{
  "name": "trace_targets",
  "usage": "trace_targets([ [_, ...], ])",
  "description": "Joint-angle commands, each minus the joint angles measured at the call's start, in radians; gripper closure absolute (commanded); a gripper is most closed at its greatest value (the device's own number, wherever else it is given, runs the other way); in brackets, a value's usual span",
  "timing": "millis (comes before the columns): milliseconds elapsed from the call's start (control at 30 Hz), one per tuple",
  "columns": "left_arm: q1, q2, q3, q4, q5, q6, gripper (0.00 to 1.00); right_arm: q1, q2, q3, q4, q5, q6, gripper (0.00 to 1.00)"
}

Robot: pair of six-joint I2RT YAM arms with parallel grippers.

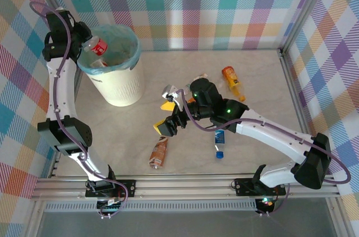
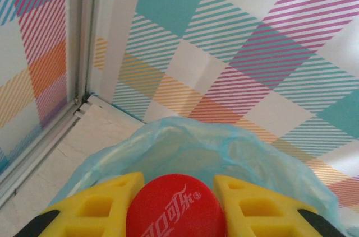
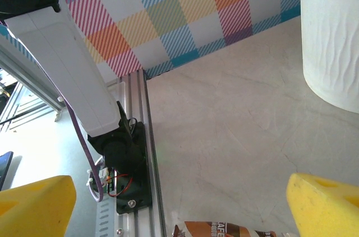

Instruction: Put the plastic bottles in the bin

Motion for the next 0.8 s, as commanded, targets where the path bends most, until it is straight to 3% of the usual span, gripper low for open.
trace_targets([
  [0,-0.015,-0.073,0.007,-0.023,0.097,-0.051,1.00,0.008,0.005,0.019,0.001,-0.032,-0.024,0.04],
  [267,-0.070,-0.136,-0.164,0.007,0.093,0.004,1.00,0.009,0.029,0.029,0.003,-0.048,-0.019,0.04],
  [667,-0.087,-0.128,-0.283,0.003,-0.096,0.126,1.00,0.012,0.045,0.033,-0.011,-0.049,-0.022,0.04],
  [767,-0.098,-0.111,-0.269,-0.001,-0.108,0.158,0.85,0.013,0.052,0.038,-0.011,-0.048,-0.022,0.04],
])
